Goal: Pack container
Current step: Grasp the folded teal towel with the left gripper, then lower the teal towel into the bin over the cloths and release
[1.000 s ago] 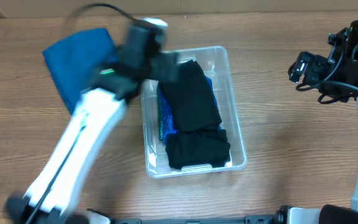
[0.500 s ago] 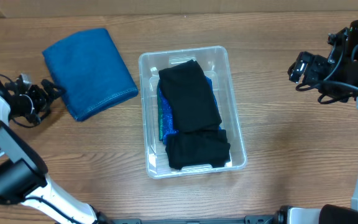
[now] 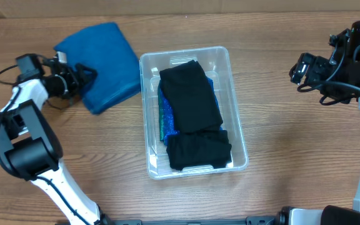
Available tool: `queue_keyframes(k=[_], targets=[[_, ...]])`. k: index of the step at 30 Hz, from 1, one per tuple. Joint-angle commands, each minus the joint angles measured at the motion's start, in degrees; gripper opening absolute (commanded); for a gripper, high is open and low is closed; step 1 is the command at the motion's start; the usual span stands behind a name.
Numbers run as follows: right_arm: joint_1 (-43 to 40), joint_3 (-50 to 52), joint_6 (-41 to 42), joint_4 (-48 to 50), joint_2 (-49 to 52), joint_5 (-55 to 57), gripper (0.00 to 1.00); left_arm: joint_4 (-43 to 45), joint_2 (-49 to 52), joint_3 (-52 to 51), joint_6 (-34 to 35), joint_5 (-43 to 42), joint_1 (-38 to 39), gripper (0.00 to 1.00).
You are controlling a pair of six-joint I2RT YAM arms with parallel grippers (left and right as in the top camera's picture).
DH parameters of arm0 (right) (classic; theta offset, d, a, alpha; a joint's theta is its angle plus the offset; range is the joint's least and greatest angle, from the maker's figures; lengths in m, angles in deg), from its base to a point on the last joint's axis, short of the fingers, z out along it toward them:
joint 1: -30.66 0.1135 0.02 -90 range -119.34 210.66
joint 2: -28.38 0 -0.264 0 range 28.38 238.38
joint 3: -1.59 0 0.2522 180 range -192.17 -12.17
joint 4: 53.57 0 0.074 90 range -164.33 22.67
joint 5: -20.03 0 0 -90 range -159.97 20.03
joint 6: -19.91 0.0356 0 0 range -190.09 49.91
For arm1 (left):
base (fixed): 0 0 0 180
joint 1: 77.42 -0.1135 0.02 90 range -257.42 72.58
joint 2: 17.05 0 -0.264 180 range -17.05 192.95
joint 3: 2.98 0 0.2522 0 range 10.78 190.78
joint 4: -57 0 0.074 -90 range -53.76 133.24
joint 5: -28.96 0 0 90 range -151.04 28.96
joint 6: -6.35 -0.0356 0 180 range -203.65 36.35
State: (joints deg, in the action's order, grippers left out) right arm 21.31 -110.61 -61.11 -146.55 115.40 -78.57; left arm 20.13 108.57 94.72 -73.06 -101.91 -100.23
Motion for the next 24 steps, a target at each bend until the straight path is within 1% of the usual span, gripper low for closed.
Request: queue_keyframes(k=[1, 4, 6, 7, 9, 12, 13, 14, 16, 17, 19, 21, 24], targets=[[-0.04, -0.02, -0.44, 0.0, 0.11, -0.07, 1.0, -2.1, 2.51, -0.48, 2.34, -2.25, 2.16, 0.41], [-0.04, -0.02, -0.44, -0.15, 0.11, -0.07, 1.0, -4.98, 1.33, -0.48, 2.25, -2.27, 1.92, 0.2], [-0.04, -0.02, -0.44, -0.22, 0.11, -0.07, 1.0, -6.56, -1.4, -0.48, 1.31, -2.27, 1.92, 0.16], [-0.04, -0.02, -0.44, -0.2, 0.11, -0.07, 1.0, -8.0, -5.46, -0.48, 0.09, -2.25, 1.92, 0.14], [-0.04, -0.02, -0.44, -0.22, 0.11, -0.07, 1.0, -9.53, -13.99, -0.48, -0.31, -2.21, 1.95, 0.15], [-0.04, -0.02, -0.42, -0.59, 0.11, -0.09, 1.0, -9.44, -32.94, 0.74, 0.22, -1.97, 1.97, 0.15], [-0.04, -0.02, -0.42, -0.66, 0.11, -0.09, 1.0, -9.42, -38.64, 1.75, 1.6, -0.92, 2.4, 0.15], [-0.04, -0.02, -0.39, -0.63, 0.11, -0.09, 1.0, -9.4, -43.39, 2.62, 1.95, -0.02, 3.37, 0.13], [-0.04, -0.02, -0.39, -0.66, 0.11, -0.09, 1.0, -9.66, -49.18, 3.69, 3.76, -0.07, 6.29, 0.12], [-0.04, -0.02, -0.39, -0.7, 0.11, -0.09, 1.0, -9.66, -52.39, 3.89, 5.38, -0.11, 10.1, 0.1], [-0.04, -0.02, -0.39, -0.81, 0.11, -0.09, 1.0, -9.92, -55.65, 3.91, 5.33, -0.07, 20.9, 0.08], [-0.04, -0.02, -0.39, -0.81, 0.11, -0.09, 1.0, -10.78, -55.58, 3.89, 5.35, 0.48, 31.15, 0.09], [-0.04, -0.02, -0.39, -0.79, 0.11, -0.09, 1.0, -16.2, -52.78, 3.87, 5.25, 6.1, 45.18, 0.1]])
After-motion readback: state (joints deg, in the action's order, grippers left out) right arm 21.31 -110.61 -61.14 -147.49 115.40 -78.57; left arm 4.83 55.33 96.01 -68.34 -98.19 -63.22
